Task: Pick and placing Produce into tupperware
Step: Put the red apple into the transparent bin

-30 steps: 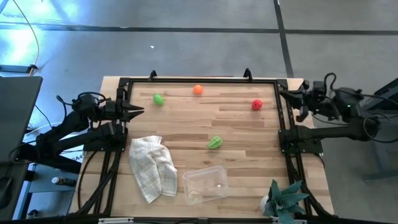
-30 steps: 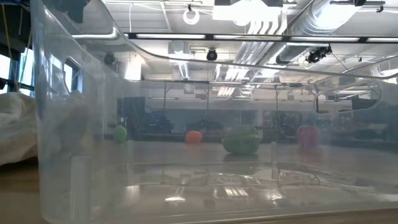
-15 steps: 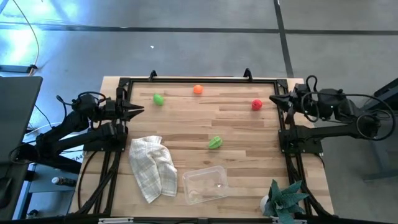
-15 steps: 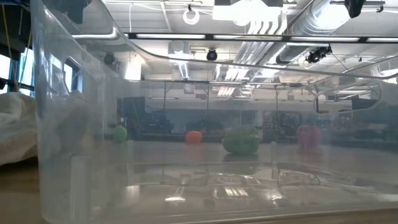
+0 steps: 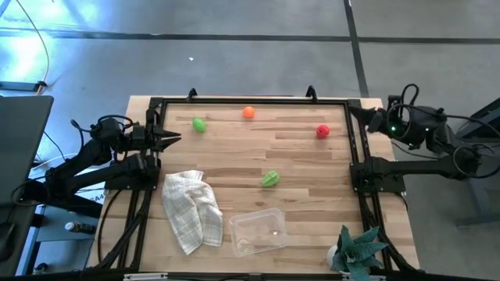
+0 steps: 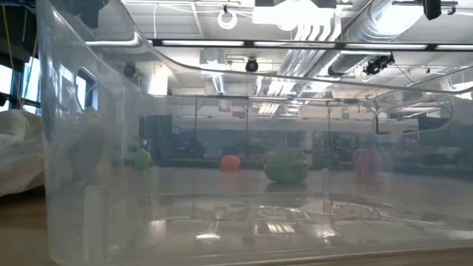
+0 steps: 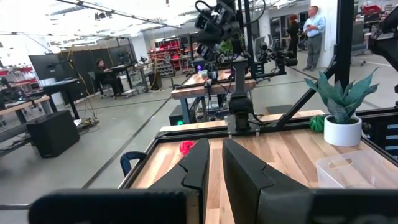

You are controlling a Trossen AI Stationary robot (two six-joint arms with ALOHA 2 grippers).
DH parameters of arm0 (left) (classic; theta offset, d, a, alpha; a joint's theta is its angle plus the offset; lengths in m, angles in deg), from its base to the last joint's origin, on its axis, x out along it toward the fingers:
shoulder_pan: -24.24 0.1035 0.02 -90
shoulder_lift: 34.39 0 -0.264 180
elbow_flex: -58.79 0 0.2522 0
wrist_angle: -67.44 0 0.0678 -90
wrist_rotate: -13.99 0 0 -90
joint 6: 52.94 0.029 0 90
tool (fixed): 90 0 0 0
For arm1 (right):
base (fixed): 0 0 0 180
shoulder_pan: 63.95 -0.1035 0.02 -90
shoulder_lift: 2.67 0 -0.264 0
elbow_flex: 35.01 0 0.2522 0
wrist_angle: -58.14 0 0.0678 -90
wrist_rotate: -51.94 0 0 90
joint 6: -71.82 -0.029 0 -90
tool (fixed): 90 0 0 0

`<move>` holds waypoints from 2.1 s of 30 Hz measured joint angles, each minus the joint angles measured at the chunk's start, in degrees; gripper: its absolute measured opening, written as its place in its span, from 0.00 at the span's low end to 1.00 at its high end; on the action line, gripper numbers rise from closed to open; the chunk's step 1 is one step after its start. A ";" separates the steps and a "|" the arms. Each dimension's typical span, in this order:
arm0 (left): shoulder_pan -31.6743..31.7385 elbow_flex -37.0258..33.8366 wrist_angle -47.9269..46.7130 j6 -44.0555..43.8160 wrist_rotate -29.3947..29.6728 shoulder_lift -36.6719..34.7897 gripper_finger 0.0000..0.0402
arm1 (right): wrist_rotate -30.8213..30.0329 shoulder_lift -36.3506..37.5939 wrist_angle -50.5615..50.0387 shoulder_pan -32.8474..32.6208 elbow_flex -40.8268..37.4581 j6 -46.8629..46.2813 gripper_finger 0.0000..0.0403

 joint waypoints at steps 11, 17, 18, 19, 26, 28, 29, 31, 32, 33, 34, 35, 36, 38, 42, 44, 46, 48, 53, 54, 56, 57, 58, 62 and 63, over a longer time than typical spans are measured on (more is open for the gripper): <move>0.00 0.00 0.00 0.00 -0.02 -0.01 0.09 | 4.07 -8.24 6.28 0.01 4.95 1.66 0.05; -0.01 0.00 0.00 0.00 -0.02 -0.02 0.09 | 2.73 -13.53 4.22 0.01 7.27 2.94 0.14; -0.01 0.00 0.00 0.00 -0.02 -0.02 0.09 | 2.13 -14.07 4.02 0.02 7.27 2.98 0.15; 0.00 0.00 0.00 0.00 -0.02 -0.02 0.09 | 1.51 -14.68 3.78 0.16 7.28 3.11 0.16; 0.00 0.00 0.01 0.04 -0.04 -0.02 0.09 | 1.19 -19.78 -5.01 4.34 7.29 2.71 0.17; 0.00 0.00 0.02 0.04 -0.04 -0.02 0.09 | 2.67 -21.72 -8.21 6.16 7.29 2.62 0.17; 0.00 0.00 0.00 0.04 -0.04 -0.02 0.09 | 3.76 -22.68 -9.51 7.24 7.29 2.61 0.17; -0.01 0.00 0.01 0.04 -0.04 -0.01 0.09 | 6.63 -24.70 -11.31 9.57 7.29 2.70 0.17; 0.00 0.00 0.01 0.04 -0.04 -0.02 0.09 | 8.21 -25.78 -12.15 10.77 7.29 2.73 0.17; -0.01 0.00 0.00 0.04 -0.04 -0.02 0.09 | 9.87 -26.81 -12.84 12.05 7.29 2.98 0.17; 0.00 0.00 0.02 0.04 -0.04 -0.02 0.09 | 11.43 -27.82 -13.57 13.27 7.29 3.30 0.17; 0.00 0.00 0.00 0.02 -0.04 -0.02 0.09 | 12.97 -28.79 -14.44 14.51 7.29 4.03 0.17; -0.01 0.00 0.01 0.04 -0.04 -0.02 0.09 | 14.61 -29.74 -15.29 15.75 7.29 4.69 0.17; 0.00 0.00 0.01 0.02 -0.04 -0.02 0.09 | 18.02 -31.48 -16.70 18.16 7.29 6.45 0.17; -0.02 0.00 0.00 0.02 -0.07 0.00 0.09 | 22.77 -34.78 -19.68 22.15 7.29 8.75 0.17; 0.00 0.00 0.01 0.02 -0.07 -0.02 0.09 | 23.76 -35.98 -21.49 23.74 7.29 9.48 0.17; -0.02 0.00 0.00 0.02 -0.07 -0.02 0.09 | 24.25 -37.03 -23.79 25.25 7.29 9.59 0.17; -0.01 0.00 0.01 0.02 -0.07 -0.02 0.09 | 24.34 -37.78 -27.06 26.52 7.29 9.59 0.17; 0.00 0.00 0.01 0.02 -0.07 -0.02 0.09 | 24.43 -38.95 -32.36 29.03 7.29 10.12 0.17; 0.00 0.00 0.00 0.02 -0.07 -0.02 0.09 | 24.43 -38.99 -32.37 29.30 7.29 10.80 0.17; 0.00 0.00 0.00 0.02 -0.07 -0.02 0.09 | 24.36 -38.97 -32.18 29.80 7.29 12.26 0.17; 0.00 0.00 0.00 0.02 -0.07 -0.02 0.09 | 24.36 -38.97 -32.08 30.01 7.29 12.68 0.17; -0.01 0.00 0.02 0.02 -0.07 -0.02 0.09 | 24.27 -38.97 -32.06 30.25 7.29 12.79 0.17; 0.00 0.00 0.02 0.02 -0.07 -0.02 0.09 | 23.76 -38.97 -32.06 30.69 7.29 13.23 0.17; 0.00 0.00 0.02 0.02 -0.07 -0.02 0.09 | 23.77 -38.97 -31.95 30.67 7.24 13.24 0.17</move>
